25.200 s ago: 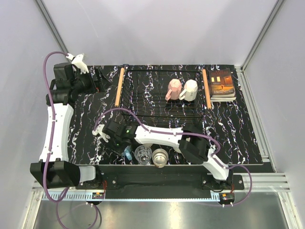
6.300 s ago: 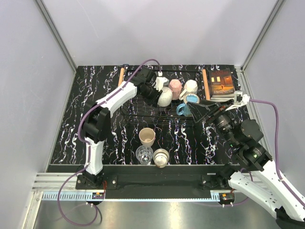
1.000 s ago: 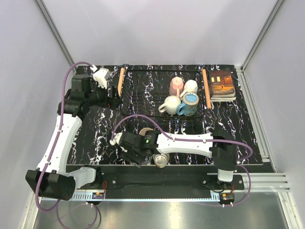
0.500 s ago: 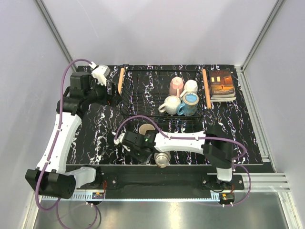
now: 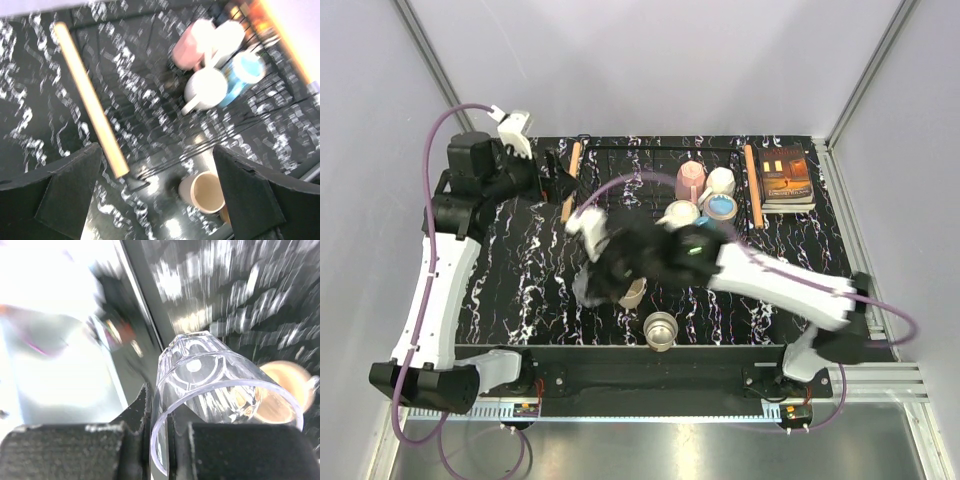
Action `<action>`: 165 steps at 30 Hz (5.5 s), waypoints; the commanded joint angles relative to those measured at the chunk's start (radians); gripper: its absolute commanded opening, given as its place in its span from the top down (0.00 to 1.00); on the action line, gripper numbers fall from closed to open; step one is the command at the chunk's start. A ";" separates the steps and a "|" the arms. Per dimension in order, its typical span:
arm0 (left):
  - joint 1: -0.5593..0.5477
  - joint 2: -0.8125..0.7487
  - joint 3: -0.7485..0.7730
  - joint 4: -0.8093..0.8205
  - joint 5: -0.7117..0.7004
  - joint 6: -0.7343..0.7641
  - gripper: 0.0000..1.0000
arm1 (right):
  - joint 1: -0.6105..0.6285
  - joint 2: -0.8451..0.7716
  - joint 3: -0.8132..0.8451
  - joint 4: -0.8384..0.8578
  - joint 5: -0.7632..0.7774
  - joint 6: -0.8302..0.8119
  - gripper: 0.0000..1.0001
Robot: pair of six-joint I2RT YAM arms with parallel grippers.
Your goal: Load the cups into the dish rack
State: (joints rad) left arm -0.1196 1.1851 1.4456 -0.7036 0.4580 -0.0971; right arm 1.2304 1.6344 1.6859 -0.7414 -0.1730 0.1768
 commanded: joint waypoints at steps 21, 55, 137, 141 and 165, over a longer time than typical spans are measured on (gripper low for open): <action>0.044 0.090 -0.168 0.879 0.800 -0.943 0.06 | -0.681 -0.345 -0.620 1.596 -0.619 1.142 1.00; -0.114 0.025 -0.244 0.730 0.705 -0.756 0.07 | -0.672 -0.074 -0.516 1.831 -0.622 1.290 1.00; -0.407 1.228 0.849 -0.109 -0.392 0.401 1.00 | -0.904 -1.127 -0.882 0.510 -0.344 0.570 0.07; -0.414 1.237 0.855 -0.105 -0.409 0.408 0.97 | -0.904 -1.130 -0.879 0.510 -0.341 0.572 0.08; -0.420 0.987 0.791 -0.074 -0.354 0.261 0.01 | -0.904 -1.069 -0.871 0.456 -0.362 0.498 0.12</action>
State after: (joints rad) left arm -0.5499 2.3734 2.2646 -0.8238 0.0528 0.2352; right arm 0.3256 0.5156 0.7666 -0.2440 -0.5350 0.7383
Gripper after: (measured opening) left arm 0.987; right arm 0.925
